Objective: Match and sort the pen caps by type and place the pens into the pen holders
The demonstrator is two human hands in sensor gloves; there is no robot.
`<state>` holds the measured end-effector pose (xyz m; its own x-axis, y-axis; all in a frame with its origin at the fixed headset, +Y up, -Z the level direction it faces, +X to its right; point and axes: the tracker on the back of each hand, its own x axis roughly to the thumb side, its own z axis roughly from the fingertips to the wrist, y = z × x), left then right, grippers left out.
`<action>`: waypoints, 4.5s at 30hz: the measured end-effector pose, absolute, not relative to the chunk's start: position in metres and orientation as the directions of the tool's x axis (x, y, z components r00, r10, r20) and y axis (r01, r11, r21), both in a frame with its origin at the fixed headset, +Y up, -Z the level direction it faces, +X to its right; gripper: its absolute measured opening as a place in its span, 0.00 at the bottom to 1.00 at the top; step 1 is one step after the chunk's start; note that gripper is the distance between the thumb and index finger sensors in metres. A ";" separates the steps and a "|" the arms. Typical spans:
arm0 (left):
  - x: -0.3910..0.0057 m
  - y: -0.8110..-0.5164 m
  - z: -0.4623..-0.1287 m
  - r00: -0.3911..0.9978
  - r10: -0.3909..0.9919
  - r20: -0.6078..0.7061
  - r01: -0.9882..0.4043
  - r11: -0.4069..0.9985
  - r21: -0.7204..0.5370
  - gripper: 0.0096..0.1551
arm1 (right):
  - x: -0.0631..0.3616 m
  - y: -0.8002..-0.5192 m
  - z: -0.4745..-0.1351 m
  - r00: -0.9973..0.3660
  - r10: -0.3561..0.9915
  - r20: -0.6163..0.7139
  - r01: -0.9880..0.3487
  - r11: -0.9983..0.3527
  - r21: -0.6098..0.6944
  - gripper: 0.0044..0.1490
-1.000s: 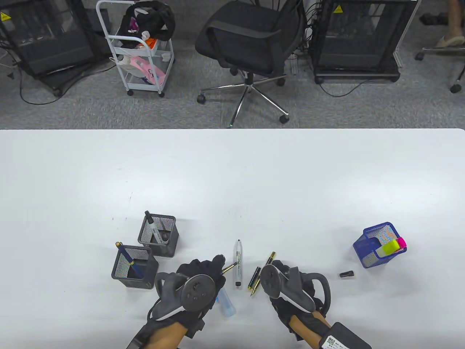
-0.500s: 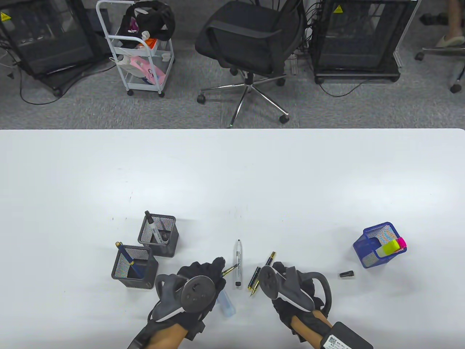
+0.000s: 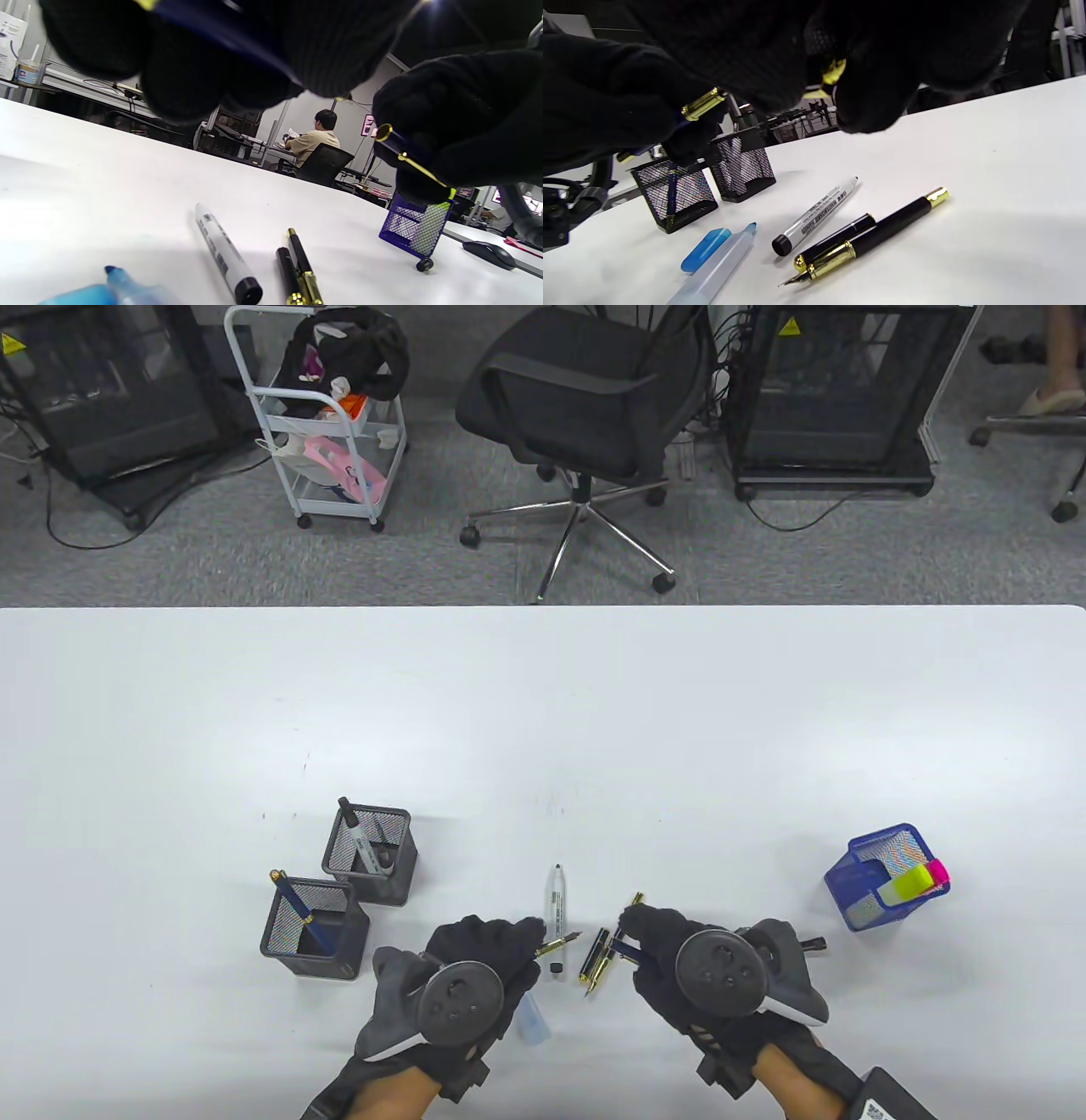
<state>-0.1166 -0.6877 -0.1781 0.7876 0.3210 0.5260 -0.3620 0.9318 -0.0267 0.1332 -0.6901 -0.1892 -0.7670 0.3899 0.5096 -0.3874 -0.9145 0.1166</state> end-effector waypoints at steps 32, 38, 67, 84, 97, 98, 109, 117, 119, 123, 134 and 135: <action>-0.097 -0.684 -0.165 0.676 0.318 0.665 -0.394 0.918 -0.038 0.29 | 0.119 -0.676 -0.170 -0.625 0.441 0.644 -0.492 -0.863 0.113 0.38; -0.092 -0.679 -0.161 0.683 0.289 0.671 -0.376 0.926 -0.015 0.30 | 0.118 -0.676 -0.172 -0.609 0.508 0.608 -0.532 -0.831 0.162 0.35; -0.149 -0.641 -0.171 0.734 0.391 0.555 -0.513 0.855 0.076 0.48 | 0.144 -0.681 -0.183 -0.686 0.555 0.470 -0.618 -0.786 0.027 0.42; -0.287 -0.622 -0.176 0.863 0.477 0.166 -0.499 0.751 0.433 0.44 | 0.155 -0.695 -0.196 -0.781 0.535 0.323 -0.578 -0.814 -0.049 0.33; -0.278 -0.650 -0.196 0.933 0.360 -0.024 -0.330 0.878 0.346 0.32 | 0.158 -0.699 -0.199 -0.808 0.504 0.305 -0.538 -0.842 -0.032 0.34; -0.278 -0.651 -0.197 0.934 0.354 -0.034 -0.324 0.886 0.333 0.31 | 0.158 -0.699 -0.199 -0.809 0.502 0.306 -0.536 -0.844 -0.032 0.34; -0.268 -0.669 -0.205 0.956 0.273 -0.106 -0.249 0.949 0.195 0.24 | 0.159 -0.698 -0.199 -0.818 0.490 0.301 -0.522 -0.852 -0.031 0.34; -0.263 -0.657 -0.196 0.966 0.217 -0.140 -0.175 0.948 0.265 0.28 | 0.161 -0.697 -0.199 -0.820 0.491 0.293 -0.523 -0.852 -0.035 0.35; -0.253 -0.643 -0.188 0.976 0.188 -0.114 -0.141 0.934 0.329 0.30 | 0.161 -0.697 -0.199 -0.822 0.489 0.293 -0.520 -0.853 -0.036 0.35; -0.226 -0.630 -0.177 0.970 0.243 -0.013 -0.224 0.911 0.346 0.33 | 0.161 -0.698 -0.199 -0.825 0.485 0.290 -0.516 -0.856 -0.034 0.35; -0.119 -0.688 -0.179 0.972 0.197 0.127 -0.169 0.965 -0.203 0.38 | 0.163 -0.698 -0.200 -0.832 0.481 0.276 -0.506 -0.862 -0.022 0.35; -0.113 -0.692 -0.177 0.975 0.181 0.130 -0.150 0.965 -0.216 0.38 | 0.163 -0.698 -0.200 -0.832 0.480 0.277 -0.505 -0.863 -0.022 0.35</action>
<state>-0.1128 -0.6922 -0.1772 0.9750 0.1807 0.1296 -0.1502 0.9648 -0.2158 0.1627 -0.6983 -0.1999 -0.8324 0.4800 0.2770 -0.5048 -0.8630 -0.0215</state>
